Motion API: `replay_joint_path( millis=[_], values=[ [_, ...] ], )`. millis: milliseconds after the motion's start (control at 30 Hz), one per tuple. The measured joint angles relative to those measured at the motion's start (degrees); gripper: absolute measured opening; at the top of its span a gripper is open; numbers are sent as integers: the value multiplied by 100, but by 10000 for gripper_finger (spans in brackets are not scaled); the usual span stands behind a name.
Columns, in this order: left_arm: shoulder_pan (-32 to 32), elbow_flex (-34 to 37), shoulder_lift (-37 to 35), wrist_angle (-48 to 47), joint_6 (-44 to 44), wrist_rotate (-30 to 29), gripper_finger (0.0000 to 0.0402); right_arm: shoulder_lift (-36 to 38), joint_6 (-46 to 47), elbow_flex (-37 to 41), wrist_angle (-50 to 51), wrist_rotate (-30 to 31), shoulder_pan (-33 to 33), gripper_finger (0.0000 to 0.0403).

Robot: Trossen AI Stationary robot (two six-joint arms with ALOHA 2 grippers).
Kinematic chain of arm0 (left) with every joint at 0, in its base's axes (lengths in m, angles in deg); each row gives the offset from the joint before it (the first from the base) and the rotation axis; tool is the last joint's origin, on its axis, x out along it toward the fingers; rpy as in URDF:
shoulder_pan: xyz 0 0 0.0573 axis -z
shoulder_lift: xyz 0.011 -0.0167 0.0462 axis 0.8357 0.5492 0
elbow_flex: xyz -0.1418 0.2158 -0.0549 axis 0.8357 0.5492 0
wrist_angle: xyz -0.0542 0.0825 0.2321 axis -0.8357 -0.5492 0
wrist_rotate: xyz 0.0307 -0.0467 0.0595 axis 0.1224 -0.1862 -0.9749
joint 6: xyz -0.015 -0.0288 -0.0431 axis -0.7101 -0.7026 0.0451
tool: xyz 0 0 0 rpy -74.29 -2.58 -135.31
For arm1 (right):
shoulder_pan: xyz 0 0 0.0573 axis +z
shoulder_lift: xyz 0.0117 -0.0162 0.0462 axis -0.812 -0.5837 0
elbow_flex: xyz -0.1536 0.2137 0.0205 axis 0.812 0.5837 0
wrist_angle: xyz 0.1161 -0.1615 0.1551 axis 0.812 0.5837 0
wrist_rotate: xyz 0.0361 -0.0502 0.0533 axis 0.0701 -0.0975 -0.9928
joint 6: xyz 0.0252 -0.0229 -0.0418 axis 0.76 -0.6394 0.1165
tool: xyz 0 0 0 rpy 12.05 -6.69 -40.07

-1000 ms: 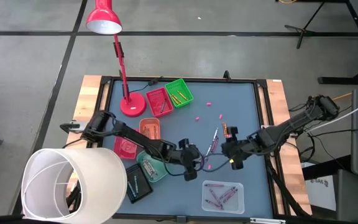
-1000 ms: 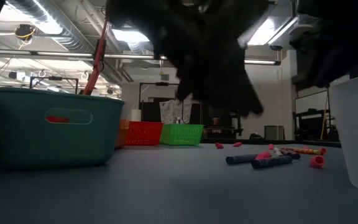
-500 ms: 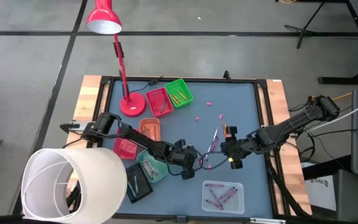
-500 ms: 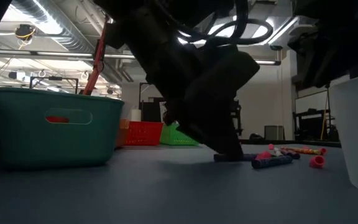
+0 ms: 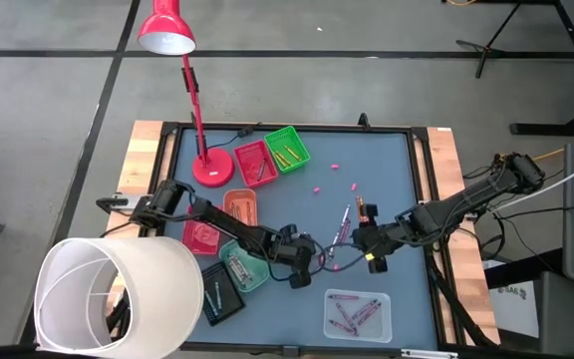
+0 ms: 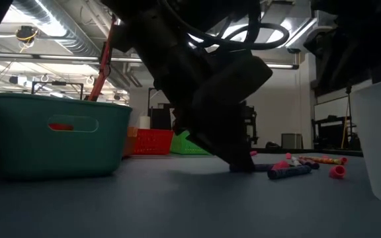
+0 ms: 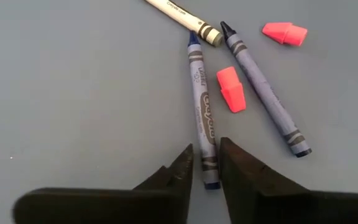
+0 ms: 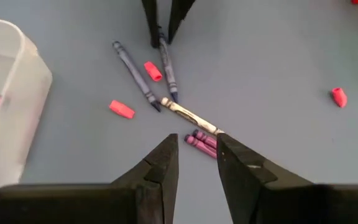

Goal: Sort crayons
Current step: Put the blue crayon into the right red basket

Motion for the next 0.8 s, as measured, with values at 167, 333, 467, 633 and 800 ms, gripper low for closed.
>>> replay_joint_path(
  millis=[167,333,467,633,800],
  values=[
    [-79,0,2,-17,15,49,16,0,0,0,-29,-63,1,108],
    [-163,4,-7,-26,44,76,7,0,2,0,-29,-63,2,108],
    [-263,23,-110,-135,57,-2,9,-1,2,0,-27,-64,1,108],
    [-447,42,-374,-428,306,-138,6,-2,2,-2,-20,-63,2,108],
    [-693,33,-738,-834,370,-171,7,-2,2,-7,-25,-65,0,108]
  ],
)
